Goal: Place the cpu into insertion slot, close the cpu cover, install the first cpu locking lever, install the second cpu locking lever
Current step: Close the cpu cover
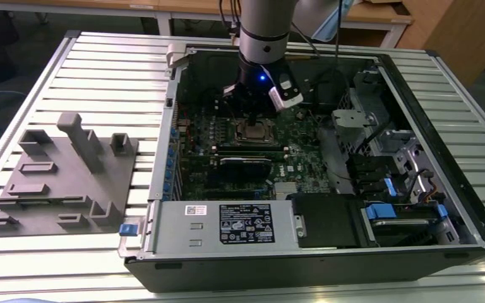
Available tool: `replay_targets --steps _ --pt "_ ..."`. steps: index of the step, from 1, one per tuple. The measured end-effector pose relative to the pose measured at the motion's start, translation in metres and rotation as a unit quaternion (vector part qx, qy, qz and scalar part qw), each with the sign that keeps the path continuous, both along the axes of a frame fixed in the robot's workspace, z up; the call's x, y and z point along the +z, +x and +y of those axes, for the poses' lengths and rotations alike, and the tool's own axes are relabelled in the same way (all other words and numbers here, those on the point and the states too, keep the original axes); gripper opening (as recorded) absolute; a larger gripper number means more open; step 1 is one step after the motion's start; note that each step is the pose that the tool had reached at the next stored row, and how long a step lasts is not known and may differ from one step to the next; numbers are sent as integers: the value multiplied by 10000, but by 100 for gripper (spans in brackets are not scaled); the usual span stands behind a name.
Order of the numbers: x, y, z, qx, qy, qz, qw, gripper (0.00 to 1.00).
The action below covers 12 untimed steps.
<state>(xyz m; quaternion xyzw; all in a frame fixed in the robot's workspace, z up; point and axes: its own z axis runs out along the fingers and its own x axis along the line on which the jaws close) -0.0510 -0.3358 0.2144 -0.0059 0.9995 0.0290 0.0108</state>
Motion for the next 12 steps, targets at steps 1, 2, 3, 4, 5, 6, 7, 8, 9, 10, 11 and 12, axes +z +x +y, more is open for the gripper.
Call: replay_targets --steps 1,2,3,4,5,6,7,8,9,10,11,12 --pt "-2 -1 0 -81 0 0 10000 11" --pt "-5 0 0 -170 0 -1 9999 11" --pt "-7 0 0 -260 0 -1 9997 11" --pt "-9 0 0 -350 0 0 9994 11" --pt "-11 -1 0 -439 0 0 9990 11" --pt "-12 0 0 -508 0 0 9987 11" --pt "-12 0 0 -526 -1 0 9986 11" --pt "-12 0 0 -526 -1 0 9986 11" --pt "-12 -1 0 -527 0 0 9986 11" --pt "-12 -1 0 -527 0 0 9986 11" --pt "-12 -1 0 -528 0 0 9986 11" --pt "-13 0 0 -528 0 0 9986 11"
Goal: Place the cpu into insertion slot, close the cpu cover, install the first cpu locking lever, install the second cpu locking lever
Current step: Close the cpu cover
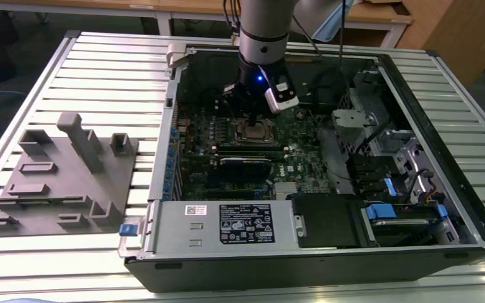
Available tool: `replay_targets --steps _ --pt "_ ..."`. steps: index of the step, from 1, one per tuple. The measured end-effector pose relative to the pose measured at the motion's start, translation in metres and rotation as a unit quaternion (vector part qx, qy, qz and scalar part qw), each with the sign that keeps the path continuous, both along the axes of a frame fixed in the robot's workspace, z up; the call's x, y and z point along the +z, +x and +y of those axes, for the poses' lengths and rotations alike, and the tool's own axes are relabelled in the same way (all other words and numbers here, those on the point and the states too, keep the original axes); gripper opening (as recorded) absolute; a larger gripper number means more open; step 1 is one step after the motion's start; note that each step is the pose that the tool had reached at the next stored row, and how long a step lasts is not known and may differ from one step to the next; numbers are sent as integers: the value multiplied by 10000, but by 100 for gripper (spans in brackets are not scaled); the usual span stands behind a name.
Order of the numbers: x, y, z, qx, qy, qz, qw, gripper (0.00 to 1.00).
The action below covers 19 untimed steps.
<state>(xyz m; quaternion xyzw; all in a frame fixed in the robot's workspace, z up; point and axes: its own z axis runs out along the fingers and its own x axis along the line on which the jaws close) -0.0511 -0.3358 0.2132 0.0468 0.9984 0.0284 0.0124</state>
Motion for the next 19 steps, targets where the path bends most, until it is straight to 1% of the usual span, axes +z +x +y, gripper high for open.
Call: replay_targets --steps 6,13,19 --pt "-2 -9 0 -1 1 -1 10000 11" --pt "-5 -71 0 0 0 -8 10000 11" --pt "-5 -75 0 0 0 -8 10000 11"
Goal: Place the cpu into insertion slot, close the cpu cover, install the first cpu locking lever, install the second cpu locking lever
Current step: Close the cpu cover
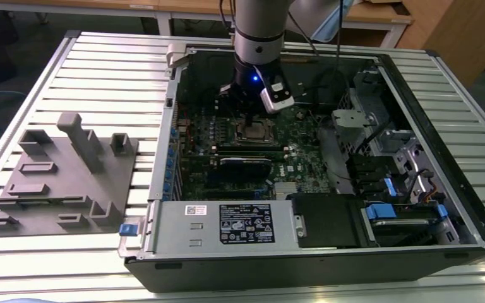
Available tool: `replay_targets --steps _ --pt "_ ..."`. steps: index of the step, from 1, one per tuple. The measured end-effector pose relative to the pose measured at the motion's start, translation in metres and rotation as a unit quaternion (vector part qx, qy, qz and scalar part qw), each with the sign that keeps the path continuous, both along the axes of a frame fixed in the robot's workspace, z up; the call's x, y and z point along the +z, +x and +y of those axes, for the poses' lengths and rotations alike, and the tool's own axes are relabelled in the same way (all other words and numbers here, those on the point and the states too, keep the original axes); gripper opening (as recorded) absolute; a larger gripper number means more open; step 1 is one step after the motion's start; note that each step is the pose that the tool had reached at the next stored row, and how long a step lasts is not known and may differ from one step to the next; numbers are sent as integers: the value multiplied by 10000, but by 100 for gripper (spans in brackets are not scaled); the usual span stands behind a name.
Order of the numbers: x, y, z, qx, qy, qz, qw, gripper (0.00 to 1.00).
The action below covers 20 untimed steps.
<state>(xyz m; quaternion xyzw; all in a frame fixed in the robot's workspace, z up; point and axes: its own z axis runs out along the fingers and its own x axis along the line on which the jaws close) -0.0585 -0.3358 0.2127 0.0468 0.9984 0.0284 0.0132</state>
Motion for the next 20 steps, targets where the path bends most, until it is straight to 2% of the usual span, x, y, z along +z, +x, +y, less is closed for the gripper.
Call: replay_targets --steps 6,13,20 --pt "0 -4 0 -1 0 0 10000 11" --pt "-6 -64 -1 0 0 -13 10000 11" --pt "-22 -73 -68 -1 0 -14 10000 11"
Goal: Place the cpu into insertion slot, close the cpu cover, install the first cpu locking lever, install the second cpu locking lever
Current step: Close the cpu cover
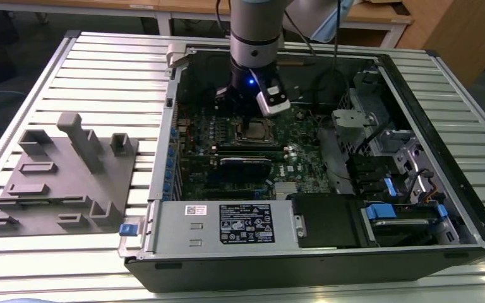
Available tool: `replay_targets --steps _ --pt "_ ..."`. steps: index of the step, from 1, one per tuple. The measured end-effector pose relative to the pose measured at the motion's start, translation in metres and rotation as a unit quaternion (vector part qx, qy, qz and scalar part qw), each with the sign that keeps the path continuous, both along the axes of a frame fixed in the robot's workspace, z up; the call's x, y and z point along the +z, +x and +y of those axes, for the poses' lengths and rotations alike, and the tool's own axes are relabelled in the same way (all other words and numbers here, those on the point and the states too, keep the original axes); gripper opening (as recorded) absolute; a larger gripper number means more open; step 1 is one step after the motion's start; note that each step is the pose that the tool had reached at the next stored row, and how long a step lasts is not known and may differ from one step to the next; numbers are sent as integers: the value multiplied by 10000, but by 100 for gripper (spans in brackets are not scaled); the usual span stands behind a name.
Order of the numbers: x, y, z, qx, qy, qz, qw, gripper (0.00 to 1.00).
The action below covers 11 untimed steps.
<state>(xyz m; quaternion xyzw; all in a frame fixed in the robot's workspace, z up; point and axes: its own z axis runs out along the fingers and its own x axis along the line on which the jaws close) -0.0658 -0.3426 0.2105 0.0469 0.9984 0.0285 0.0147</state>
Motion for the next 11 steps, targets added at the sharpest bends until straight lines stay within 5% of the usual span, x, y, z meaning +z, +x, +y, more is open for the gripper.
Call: replay_targets --steps 11 --pt "-83 -93 -4 1 0 -5 10000 11"
